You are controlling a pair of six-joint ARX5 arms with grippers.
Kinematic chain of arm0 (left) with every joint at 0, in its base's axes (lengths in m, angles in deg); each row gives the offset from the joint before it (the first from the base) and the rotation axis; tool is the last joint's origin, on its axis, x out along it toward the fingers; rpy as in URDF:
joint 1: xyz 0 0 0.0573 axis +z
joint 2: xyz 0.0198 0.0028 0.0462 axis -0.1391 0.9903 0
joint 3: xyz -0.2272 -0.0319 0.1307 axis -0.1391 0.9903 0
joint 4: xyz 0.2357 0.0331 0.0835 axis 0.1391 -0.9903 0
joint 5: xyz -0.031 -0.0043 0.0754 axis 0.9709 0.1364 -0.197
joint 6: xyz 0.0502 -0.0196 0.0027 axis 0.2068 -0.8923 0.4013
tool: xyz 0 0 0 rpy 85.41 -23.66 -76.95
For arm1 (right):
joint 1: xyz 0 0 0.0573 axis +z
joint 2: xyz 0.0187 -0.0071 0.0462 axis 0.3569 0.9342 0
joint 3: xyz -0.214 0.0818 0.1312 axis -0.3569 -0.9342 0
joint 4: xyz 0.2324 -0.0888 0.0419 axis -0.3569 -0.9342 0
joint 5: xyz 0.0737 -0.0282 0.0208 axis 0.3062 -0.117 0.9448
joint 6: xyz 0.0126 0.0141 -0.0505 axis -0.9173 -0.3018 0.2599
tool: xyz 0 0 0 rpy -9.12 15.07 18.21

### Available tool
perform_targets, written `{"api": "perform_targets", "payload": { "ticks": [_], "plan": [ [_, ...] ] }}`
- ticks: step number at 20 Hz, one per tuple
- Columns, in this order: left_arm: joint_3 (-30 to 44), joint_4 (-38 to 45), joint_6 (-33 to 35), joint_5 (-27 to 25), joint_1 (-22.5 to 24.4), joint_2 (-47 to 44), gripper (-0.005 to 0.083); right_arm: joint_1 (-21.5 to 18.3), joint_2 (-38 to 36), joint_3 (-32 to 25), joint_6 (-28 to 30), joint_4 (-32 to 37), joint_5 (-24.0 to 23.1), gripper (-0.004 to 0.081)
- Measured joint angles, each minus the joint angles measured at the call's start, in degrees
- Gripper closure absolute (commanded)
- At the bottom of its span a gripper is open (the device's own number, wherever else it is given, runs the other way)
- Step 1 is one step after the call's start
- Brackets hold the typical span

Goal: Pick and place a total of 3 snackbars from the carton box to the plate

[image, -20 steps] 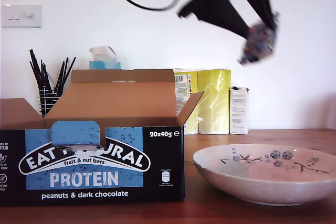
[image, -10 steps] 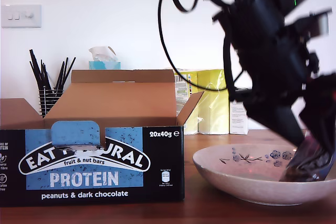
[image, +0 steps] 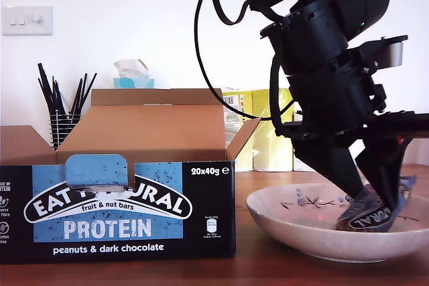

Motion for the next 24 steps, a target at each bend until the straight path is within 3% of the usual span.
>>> {"api": "perform_targets", "payload": {
  "ticks": [2, 7, 9, 12, 20, 24],
  "plan": [
    [0.0, 0.0, 0.0, 1.95, 0.0, 0.0, 0.0361, 0.0, 0.0, 0.0, 0.0, 0.5, 0.0, 0.0783],
    [-0.04, -1.46, 0.0, 2.43, -0.02, 0.0, 0.0395, 0.0, 0.0, 0.0, 0.0, 0.66, -0.02, 0.0783],
    [-1.11, -6.03, 0.0, 2.43, -0.02, -0.04, 0.0522, 0.0, 0.0, 0.0, 0.0, 0.66, -0.02, 0.0783],
    [-7.32, -13.88, -0.02, 3.74, 0.0, -0.28, 0.0785, 0.0, 0.0, 0.0, 0.0, 0.68, -0.02, 0.0783],
    [-11.69, -20.68, -1.44, 3.15, 2.84, -17.27, 0.0794, 0.0, 0.0, 0.0, 0.0, 2.73, 0.0, 0.0783],
    [-3.54, -19.91, -1.51, 1.95, 7.56, -19.34, 0.0794, 0.0, 0.0, 0.0, 0.02, 6.45, 0.28, 0.0783]
  ]
}}
